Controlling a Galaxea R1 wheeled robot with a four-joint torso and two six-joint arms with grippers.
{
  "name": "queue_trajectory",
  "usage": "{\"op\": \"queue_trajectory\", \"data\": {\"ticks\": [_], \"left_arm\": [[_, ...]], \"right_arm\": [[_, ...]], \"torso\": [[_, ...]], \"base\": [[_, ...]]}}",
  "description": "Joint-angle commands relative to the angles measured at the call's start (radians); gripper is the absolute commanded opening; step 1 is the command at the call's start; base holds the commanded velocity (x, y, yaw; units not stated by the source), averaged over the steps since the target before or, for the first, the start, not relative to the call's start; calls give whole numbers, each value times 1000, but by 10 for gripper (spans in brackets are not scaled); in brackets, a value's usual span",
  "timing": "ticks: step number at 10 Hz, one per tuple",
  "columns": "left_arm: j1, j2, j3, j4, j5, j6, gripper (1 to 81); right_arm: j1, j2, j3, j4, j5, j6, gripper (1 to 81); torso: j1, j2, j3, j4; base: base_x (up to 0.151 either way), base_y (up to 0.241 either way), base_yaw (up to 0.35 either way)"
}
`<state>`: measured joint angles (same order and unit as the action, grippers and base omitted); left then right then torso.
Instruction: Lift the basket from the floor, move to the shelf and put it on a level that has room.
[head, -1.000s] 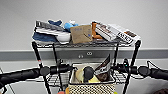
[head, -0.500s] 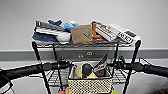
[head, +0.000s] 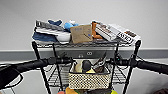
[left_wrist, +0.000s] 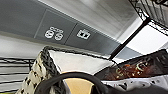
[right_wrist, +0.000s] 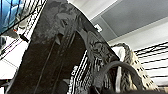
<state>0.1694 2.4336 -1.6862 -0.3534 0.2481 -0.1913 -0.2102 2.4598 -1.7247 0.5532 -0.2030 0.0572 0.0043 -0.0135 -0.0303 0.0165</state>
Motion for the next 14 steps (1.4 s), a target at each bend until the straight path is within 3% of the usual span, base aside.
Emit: {"op": "queue_trajectory", "data": {"ticks": [1, 6, 14], "left_arm": [[-242, 61, -73, 30, 2, 18, 10], [-273, 139, -180, 40, 25, 18, 10], [-222, 236, -386, 172, 85, 19, 10]], "right_arm": [[248, 33, -82, -1, 10, -7, 10], [271, 84, -169, -1, -24, -11, 10], [269, 227, -397, -56, -105, -14, 10]], "torso": [[0, 0, 0, 0], [1, 1, -1, 0], [2, 1, -1, 0]], "base": [[0, 0, 0], [0, 0, 0], [0, 0, 0]]}}
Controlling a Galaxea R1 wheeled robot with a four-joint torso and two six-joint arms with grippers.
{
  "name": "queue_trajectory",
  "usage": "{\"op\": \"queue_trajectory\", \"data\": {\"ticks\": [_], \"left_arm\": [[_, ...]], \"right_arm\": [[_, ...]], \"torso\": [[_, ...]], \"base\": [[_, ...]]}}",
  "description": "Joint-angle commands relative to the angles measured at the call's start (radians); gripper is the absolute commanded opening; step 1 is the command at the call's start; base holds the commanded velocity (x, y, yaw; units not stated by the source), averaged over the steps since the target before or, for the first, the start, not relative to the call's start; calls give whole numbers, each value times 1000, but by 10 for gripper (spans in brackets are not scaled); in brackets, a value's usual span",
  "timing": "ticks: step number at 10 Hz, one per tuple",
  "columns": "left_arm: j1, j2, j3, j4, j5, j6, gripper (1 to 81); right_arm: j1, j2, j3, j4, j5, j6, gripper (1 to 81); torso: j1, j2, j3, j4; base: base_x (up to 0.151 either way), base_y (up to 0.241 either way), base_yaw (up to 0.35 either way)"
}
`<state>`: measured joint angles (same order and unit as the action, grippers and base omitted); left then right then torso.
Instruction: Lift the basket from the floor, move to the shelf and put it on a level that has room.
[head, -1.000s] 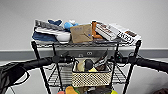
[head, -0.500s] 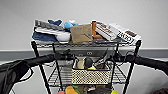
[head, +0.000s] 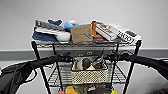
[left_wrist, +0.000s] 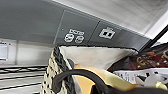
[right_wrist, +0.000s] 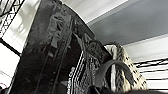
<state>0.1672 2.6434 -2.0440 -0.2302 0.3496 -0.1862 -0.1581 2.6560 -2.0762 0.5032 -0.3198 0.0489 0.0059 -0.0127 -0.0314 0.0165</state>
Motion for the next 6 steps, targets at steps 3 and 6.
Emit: {"op": "queue_trajectory", "data": {"ticks": [3, 6], "left_arm": [[-215, 31, -36, 75, 14, 14, 10], [-215, 28, -33, 100, 17, 16, 10]], "right_arm": [[203, 21, -50, -8, 1, -6, 10], [209, 17, -50, -11, -28, -6, 10]], "torso": [[0, 0, 0, 0], [0, 0, 0, 0]], "base": [[0, 0, 0], [0, 0, 0]]}}
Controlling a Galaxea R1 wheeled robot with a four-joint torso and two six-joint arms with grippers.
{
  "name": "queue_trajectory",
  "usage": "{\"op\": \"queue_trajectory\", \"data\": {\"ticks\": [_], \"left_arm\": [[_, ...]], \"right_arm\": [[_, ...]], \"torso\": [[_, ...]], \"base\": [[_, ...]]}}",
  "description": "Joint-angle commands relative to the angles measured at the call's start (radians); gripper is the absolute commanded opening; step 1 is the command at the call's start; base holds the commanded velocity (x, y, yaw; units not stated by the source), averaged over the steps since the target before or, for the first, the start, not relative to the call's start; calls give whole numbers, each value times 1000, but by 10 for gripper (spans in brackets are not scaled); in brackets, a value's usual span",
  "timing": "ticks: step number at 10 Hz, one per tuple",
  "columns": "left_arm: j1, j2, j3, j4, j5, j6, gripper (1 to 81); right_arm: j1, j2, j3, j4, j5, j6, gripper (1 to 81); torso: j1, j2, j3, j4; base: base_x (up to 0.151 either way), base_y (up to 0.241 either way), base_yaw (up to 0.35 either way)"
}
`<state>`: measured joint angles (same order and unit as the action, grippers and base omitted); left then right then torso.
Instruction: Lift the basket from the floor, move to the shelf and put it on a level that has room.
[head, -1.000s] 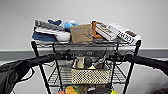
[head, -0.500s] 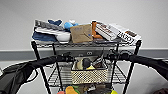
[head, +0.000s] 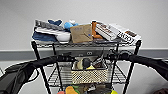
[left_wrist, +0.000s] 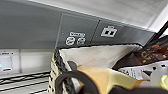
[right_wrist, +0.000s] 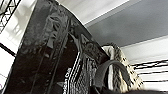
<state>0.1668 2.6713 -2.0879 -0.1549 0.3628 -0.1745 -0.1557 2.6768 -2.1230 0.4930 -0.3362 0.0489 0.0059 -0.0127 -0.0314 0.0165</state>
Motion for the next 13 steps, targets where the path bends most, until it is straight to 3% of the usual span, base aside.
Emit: {"op": "queue_trajectory", "data": {"ticks": [1, 6, 10, 13], "left_arm": [[-214, -10, 15, 22, 1, 6, 811], [-210, -88, 95, 3, -1, 1, 811], [-184, -281, 351, 6, -21, -42, 811], [-135, -419, 504, 5, -93, -108, 811]], "right_arm": [[201, -9, 6, -2, -11, -6, 811], [186, -78, 81, 15, -11, 0, 811], [101, -271, 406, 19, 114, 15, 811], [60, -366, 555, 19, 167, 72, 811]], "torso": [[0, 0, 0, 0], [0, 0, 0, 0], [0, 0, 0, 0], [0, 0, 0, 0]], "base": [[0, 0, 0], [0, 0, 0], [0, 0, 0], [0, 0, 0]]}}
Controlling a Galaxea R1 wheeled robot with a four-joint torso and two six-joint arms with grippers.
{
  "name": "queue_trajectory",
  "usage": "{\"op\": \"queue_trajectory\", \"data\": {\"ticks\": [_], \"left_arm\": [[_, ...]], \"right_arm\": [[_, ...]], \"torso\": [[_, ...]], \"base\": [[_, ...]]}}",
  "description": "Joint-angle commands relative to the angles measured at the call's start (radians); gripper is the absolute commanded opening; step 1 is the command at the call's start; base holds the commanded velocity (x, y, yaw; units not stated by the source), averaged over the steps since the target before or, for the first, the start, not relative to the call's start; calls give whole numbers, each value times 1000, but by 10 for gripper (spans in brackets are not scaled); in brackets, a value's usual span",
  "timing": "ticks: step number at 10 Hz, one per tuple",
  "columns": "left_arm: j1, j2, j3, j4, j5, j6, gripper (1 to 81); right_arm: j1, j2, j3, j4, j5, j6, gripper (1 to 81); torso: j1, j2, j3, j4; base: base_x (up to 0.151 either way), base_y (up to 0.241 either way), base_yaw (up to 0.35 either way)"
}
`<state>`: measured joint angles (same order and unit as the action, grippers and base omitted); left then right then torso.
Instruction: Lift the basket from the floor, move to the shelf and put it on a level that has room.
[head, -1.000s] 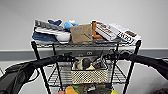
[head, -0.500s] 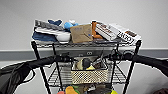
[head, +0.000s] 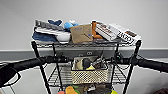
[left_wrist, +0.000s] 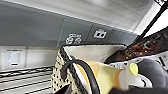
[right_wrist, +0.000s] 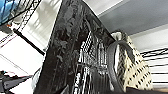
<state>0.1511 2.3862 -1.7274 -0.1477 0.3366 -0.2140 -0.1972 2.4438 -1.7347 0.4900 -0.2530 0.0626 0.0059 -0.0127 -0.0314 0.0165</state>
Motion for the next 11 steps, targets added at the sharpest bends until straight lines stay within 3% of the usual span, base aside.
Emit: {"op": "queue_trajectory", "data": {"ticks": [1, 3, 6, 8, 11], "left_arm": [[-107, -172, 188, -6, -68, -101, 811], [-63, -261, 300, -44, -100, -304, 811], [31, -370, 444, -53, -172, -571, 811], [103, -433, 529, -50, -294, -616, 811], [215, -545, 606, -43, -307, -607, 811]], "right_arm": [[91, -171, 220, 24, 104, 93, 811], [52, -253, 278, 48, 150, 287, 811], [12, -375, 400, 55, 156, 518, 811], [-17, -431, 477, 56, 195, 551, 811], [-127, -513, 575, 45, 198, 537, 811]], "torso": [[0, 0, 0, 0], [0, 0, 0, 0], [0, 0, 0, 0], [0, 0, 0, 0], [-1, 0, 1, 0]], "base": [[0, 0, 0], [0, 0, 0], [0, 0, 0], [0, 0, 0], [0, 0, 0]]}}
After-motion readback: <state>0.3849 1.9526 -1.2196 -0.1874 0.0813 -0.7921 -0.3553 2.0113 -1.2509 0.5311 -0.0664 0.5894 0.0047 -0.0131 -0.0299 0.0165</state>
